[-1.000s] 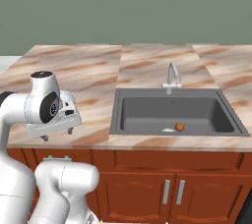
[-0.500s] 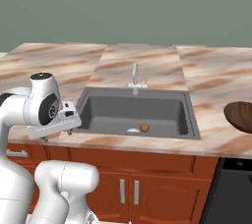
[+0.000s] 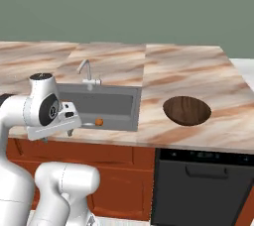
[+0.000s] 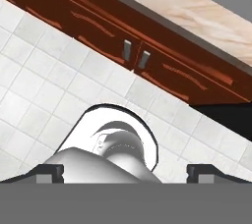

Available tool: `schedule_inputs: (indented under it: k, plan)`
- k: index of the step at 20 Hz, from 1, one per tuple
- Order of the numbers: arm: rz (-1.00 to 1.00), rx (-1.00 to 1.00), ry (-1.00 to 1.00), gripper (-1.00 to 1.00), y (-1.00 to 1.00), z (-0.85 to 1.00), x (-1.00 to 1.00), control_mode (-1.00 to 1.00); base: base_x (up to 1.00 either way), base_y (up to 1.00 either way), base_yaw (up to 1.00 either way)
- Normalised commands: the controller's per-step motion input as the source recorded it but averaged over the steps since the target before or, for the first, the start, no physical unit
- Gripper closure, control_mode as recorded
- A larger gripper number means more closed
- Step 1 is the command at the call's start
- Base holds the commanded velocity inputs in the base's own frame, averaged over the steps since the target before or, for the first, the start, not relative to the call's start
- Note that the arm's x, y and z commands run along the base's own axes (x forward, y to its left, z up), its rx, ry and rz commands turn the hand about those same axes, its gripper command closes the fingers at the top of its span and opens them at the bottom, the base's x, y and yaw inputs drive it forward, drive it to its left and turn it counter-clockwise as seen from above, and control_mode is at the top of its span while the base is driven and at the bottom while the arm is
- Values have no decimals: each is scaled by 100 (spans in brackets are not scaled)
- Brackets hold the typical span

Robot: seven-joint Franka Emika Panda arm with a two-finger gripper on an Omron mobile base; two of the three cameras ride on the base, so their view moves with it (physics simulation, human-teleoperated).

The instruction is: Pick the potatos from the cabinet and place them in one bowl. Pick the tangerine from the sink and place it in the other bowl.

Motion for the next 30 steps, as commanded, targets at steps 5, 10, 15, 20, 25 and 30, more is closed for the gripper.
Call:
schedule_inputs:
  k: [5,10,15,20,25,30]
  plan:
    - [0,0,0,-100,0,0,0,100,10,-73,-10]
    - [0,0,0,-100,0,0,0,100,8,-80,-2]
    - [0,0,0,-100,0,0,0,100,40,-8,-7]
    - [0,0,0,-100,0,0,0,100,26,73,-29]
    - [0,0,0,-100,0,0,0,100,17,100,-19]
    - [0,0,0,-100,0,0,0,100,51,19,0]
